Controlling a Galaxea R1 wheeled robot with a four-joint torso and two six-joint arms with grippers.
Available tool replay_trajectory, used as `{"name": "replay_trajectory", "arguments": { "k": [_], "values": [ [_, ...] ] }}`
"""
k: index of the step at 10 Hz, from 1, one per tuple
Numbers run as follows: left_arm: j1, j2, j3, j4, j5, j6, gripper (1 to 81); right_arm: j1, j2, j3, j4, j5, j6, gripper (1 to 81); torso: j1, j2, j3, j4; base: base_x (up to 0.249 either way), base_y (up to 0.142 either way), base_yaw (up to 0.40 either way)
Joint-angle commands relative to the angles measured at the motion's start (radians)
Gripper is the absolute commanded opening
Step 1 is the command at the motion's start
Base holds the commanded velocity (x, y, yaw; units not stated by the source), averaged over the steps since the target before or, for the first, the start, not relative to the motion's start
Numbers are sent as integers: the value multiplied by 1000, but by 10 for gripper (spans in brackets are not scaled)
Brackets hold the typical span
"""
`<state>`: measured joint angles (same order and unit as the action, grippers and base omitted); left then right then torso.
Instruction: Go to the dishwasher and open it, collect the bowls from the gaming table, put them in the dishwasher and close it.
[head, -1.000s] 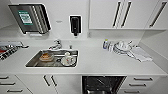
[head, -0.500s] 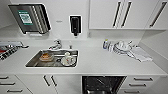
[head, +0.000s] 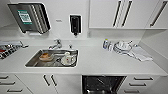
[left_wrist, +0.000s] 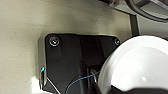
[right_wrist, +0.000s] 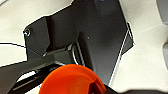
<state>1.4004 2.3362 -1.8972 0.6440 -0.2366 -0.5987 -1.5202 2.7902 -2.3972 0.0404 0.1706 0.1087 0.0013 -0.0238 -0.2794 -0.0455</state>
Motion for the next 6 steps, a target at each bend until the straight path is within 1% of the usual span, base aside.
{"name": "replay_trajectory", "arguments": {
  "k": [1, 2, 4, 5, 6],
  "values": [
    [-117, -162, 164, -1, 26, -1, 10, 16, -15, 14, -8, -59, 2, 10, 0, 0, -92, 0, 0, 0, 0],
    [-151, -194, 211, -1, 57, -4, 10, 16, -16, 15, -8, -57, 2, 10, 0, 0, -113, 0, 0, 0, 0],
    [-235, -218, 296, -3, 141, -6, 10, 16, -16, 15, -8, -54, 2, 10, 0, 1, -184, 0, 0, 0, 0],
    [-289, -224, 344, -6, 213, -10, 10, 21, -16, 18, -8, -54, 2, 10, 1, 1, -198, 0, 0, 0, 0],
    [-341, -225, 371, -20, 264, -15, 10, 22, -18, 26, -8, -54, 2, 10, 1, 1, -158, 0, 0, 0, 0]
  ]
}}
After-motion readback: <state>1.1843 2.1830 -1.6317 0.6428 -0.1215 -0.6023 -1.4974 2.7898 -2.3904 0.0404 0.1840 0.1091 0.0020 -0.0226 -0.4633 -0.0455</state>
